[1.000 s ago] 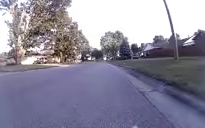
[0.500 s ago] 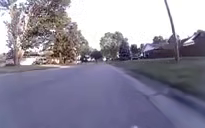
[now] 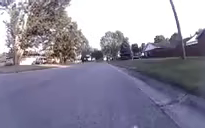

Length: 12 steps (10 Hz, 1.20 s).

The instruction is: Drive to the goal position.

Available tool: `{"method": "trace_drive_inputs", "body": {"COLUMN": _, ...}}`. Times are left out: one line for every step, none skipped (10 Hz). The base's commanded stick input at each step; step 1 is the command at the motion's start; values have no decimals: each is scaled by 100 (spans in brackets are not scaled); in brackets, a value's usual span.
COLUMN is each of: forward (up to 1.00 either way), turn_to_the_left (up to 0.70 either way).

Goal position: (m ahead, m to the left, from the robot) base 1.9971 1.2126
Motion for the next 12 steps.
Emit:
{"method": "trace_drive_inputs", "body": {"forward": 100, "turn_to_the_left": -27}}
{"method": "trace_drive_inputs", "body": {"forward": 100, "turn_to_the_left": -19}}
{"method": "trace_drive_inputs", "body": {"forward": 100, "turn_to_the_left": -10}}
{"method": "trace_drive_inputs", "body": {"forward": 100, "turn_to_the_left": -2}}
{"method": "trace_drive_inputs", "body": {"forward": 100, "turn_to_the_left": 0}}
{"method": "trace_drive_inputs", "body": {"forward": 100, "turn_to_the_left": 0}}
{"method": "trace_drive_inputs", "body": {"forward": 100, "turn_to_the_left": 0}}
{"method": "trace_drive_inputs", "body": {"forward": 100, "turn_to_the_left": 0}}
{"method": "trace_drive_inputs", "body": {"forward": 100, "turn_to_the_left": 0}}
{"method": "trace_drive_inputs", "body": {"forward": 100, "turn_to_the_left": 0}}
{"method": "trace_drive_inputs", "body": {"forward": 100, "turn_to_the_left": 20}}
{"method": "trace_drive_inputs", "body": {"forward": 100, "turn_to_the_left": 40}}
